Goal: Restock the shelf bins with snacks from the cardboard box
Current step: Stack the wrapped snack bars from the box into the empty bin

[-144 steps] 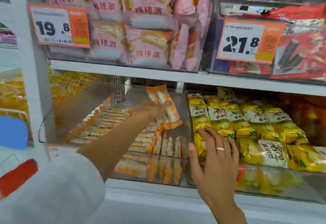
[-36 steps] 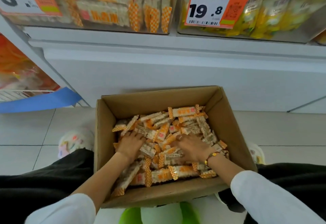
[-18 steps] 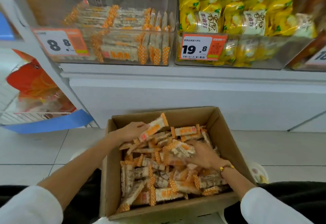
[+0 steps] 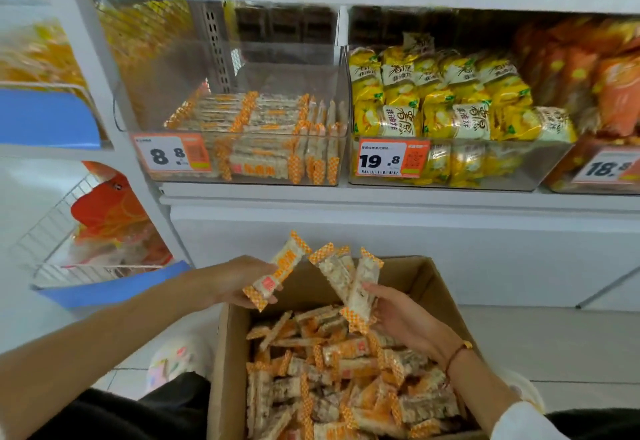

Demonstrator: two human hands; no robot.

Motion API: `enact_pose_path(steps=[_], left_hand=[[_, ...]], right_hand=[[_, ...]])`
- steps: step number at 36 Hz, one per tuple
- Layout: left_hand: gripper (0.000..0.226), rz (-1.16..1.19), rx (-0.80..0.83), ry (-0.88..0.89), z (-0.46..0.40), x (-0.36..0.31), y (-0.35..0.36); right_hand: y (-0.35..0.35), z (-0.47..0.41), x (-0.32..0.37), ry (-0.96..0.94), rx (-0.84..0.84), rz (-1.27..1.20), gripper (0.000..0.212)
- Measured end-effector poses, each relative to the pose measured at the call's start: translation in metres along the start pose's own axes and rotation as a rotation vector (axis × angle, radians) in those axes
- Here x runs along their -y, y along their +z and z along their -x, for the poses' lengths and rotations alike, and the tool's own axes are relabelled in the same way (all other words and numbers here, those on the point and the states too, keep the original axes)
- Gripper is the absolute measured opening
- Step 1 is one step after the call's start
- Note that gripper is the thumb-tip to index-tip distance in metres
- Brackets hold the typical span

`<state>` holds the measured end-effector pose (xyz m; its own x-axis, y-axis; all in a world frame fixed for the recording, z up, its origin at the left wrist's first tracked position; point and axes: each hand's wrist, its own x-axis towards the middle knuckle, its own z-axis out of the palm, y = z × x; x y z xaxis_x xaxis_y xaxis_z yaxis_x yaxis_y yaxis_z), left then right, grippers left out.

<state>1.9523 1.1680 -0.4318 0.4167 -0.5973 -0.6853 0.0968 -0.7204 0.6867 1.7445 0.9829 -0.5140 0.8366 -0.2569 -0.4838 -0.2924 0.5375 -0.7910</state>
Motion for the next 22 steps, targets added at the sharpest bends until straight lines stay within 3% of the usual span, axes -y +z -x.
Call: enact_pose_path(steps=[8, 13, 17, 19, 22], left_hand=[[0.042, 0.301, 0.051, 0.054, -0.01, -0.006, 0.04], [0.037, 0.169, 0.03, 0.113, -0.006, -0.022, 0.042], [0.059, -0.035, -0.075, 0.118, -0.01, -0.024, 0.03], [0.056, -0.164, -0.131, 0.143, -0.015, -0.024, 0.025], [0.05, -0.205, -0.161, 0.151, -0.022, -0.023, 0.02]], right_hand=[[0.039, 0.002, 0.019, -0.11, -0.042, 0.127, 0.047], [0.039, 0.006, 0.03, -0.163, -0.171, 0.344, 0.066], [0.024, 0.01, 0.039, -0.151, -0.179, 0.427, 0.041], [0.019, 0.011, 0.04, -0.14, -0.189, 0.461, 0.052], [0.015, 0.01, 0.037, -0.134, -0.205, 0.481, 0.086]])
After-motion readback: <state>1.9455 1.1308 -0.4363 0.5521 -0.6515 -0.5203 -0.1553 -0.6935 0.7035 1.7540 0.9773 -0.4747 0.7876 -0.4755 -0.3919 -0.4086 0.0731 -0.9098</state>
